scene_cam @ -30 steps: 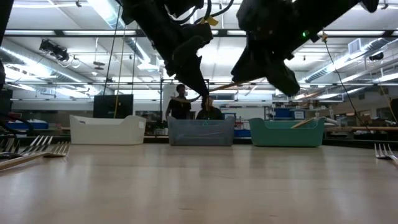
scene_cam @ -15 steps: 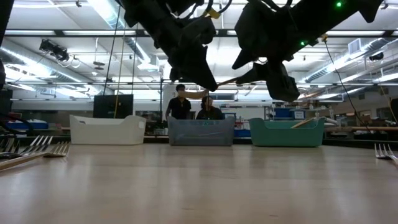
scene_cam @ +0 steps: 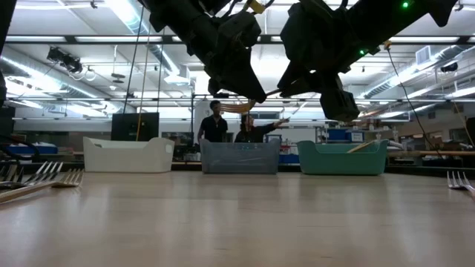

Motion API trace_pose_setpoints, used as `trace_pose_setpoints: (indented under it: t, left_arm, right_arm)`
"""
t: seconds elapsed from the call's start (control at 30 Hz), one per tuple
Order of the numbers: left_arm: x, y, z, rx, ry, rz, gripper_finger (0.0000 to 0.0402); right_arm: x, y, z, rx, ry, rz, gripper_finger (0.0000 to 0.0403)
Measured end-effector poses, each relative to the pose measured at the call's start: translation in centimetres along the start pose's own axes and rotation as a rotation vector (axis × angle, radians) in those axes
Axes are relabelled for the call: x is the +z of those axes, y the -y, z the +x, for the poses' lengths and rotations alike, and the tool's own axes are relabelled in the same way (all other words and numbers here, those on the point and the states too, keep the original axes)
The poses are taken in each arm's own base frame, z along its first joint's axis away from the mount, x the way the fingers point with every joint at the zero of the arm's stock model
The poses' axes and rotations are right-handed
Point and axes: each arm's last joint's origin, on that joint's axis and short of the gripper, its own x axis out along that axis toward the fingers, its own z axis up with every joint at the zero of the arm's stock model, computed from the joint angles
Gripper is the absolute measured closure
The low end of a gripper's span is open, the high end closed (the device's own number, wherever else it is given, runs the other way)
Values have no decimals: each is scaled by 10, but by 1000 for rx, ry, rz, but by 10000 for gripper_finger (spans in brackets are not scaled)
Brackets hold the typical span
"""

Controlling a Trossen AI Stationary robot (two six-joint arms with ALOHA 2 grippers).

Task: Sort silverware by color (type)
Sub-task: Put the gold fork into the green bin

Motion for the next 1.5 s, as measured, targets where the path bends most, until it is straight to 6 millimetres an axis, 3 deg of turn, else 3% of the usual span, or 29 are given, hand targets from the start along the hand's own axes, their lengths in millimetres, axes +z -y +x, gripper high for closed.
trace_pose_setpoints:
  t: [0.17, 0.37, 0.73, 1.03, 1.5]
  left_arm:
    - [0, 0, 0, 1, 1, 26, 386]
    - [0, 0, 0, 7, -2, 79, 374]
    - [-5, 6, -1, 39, -33, 266, 289]
    - [-11, 20, -10, 189, -39, 371, 285]
    - [-14, 15, -38, 319, -132, 419, 285]
  right_arm:
    - [-1, -2, 0, 4, -3, -18, 380]
    - [-1, -2, 0, 3, -2, -13, 380]
    - [1, -3, -1, 69, 57, -8, 370]
    - [0, -6, -1, 106, 68, -35, 368]
    - [-15, -11, -6, 108, -26, -85, 367]
